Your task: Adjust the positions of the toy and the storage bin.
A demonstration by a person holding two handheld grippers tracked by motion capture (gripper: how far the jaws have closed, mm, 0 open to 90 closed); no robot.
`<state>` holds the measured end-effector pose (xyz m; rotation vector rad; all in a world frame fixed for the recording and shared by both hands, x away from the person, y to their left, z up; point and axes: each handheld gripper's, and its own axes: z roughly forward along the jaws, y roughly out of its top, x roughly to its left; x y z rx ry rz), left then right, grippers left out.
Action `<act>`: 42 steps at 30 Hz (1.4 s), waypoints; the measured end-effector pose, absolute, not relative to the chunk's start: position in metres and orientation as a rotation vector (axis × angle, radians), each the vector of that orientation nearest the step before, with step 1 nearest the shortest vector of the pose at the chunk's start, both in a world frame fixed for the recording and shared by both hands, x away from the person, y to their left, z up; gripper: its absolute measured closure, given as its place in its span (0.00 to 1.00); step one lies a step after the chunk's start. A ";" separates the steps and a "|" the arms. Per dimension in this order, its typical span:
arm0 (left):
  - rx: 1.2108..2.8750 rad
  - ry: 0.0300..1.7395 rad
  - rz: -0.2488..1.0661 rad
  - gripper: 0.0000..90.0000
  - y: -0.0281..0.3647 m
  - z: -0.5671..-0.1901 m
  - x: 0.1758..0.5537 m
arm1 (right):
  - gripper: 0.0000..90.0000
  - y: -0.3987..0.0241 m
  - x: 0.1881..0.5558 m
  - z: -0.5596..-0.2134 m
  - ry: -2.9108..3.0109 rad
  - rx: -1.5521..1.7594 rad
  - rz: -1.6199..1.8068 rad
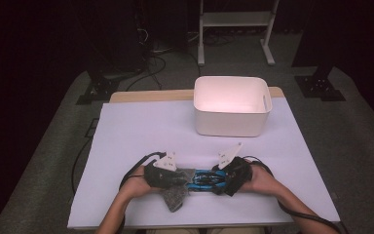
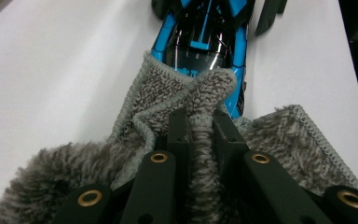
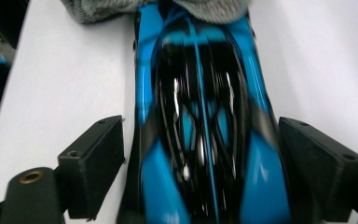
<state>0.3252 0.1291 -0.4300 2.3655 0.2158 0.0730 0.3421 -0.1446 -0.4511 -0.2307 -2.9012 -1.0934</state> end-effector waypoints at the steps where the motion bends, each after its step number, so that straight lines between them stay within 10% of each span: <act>1: 2.356 0.222 0.072 0.89 0.130 -0.429 0.325 | 0.17 -0.138 0.342 -0.451 -2.916 -0.211 -1.085; 28: 2.335 0.230 0.056 0.89 0.131 -0.430 0.325 | 0.29 -0.106 0.333 -0.449 -2.938 -0.058 -1.094; 42: 2.334 0.229 0.040 0.89 0.128 -0.431 0.326 | 0.22 -0.156 0.325 -0.444 -2.913 -0.263 -1.165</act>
